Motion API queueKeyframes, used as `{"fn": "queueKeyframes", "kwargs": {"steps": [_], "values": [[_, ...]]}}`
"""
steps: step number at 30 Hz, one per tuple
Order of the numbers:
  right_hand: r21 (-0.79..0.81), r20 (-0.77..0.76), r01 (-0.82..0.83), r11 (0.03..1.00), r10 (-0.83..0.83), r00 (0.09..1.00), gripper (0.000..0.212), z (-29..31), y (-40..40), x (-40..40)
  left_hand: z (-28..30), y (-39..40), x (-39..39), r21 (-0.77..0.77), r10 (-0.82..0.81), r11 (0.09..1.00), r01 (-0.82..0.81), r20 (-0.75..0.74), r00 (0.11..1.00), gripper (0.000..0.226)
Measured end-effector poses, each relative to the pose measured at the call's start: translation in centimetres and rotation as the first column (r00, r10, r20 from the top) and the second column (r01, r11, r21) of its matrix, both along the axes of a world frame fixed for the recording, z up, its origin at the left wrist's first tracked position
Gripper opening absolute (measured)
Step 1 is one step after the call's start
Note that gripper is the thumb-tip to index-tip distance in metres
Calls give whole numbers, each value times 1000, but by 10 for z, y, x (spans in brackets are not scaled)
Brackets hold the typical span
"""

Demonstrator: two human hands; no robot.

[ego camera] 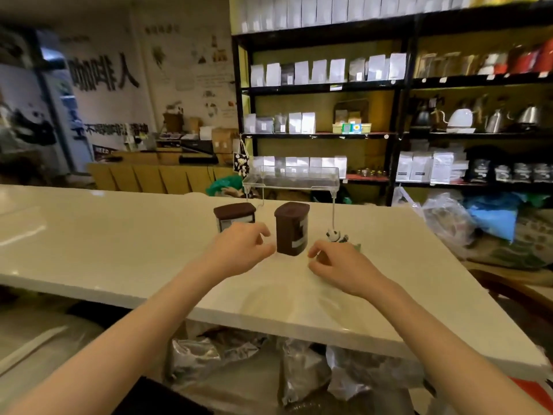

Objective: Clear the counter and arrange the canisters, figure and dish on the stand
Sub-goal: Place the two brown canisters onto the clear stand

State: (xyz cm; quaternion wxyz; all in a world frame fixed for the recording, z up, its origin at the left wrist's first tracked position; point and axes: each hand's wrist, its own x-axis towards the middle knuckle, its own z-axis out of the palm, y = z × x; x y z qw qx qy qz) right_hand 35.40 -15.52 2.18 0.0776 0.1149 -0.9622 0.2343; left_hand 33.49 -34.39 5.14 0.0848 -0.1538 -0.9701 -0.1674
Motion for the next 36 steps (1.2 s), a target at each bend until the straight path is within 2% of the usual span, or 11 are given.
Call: {"fn": "queueKeyframes", "kwargs": {"steps": [4,8,13,15,17,21,23,29,36], "values": [[-19,-68,-49,999,47,997,30,11,-20,-53,6,-16,-37,-19,117,993,-120,-120,986,48],[-104,-82,-111,988,103,991,33,15,-41,-107,2,-36,-81,67,221,975,-214,-138,965,64],[-315,93,-146,938,184,979,54,13,-71,-161,-15,-67,-132,216,302,935,-282,-67,951,103],[-381,163,-160,911,237,958,63,9,-84,-175,-24,-77,-149,259,298,921,-293,21,954,114],[-420,165,-178,890,268,949,60,4,-95,-185,-34,-84,-162,289,283,908,-305,116,952,119],[-496,213,-90,864,222,951,72,-6,-108,-205,-48,-91,-185,348,222,892,-289,219,950,117],[-535,269,-24,845,197,943,75,-9,-111,-211,-53,-93,-192,369,193,885,-285,266,944,109],[-510,349,100,855,99,932,59,-20,-115,-229,-65,-97,-198,500,137,829,-248,249,959,78],[-492,314,96,865,74,946,49,-17,-120,-234,-61,-102,-205,480,176,838,-258,209,962,68]]}}
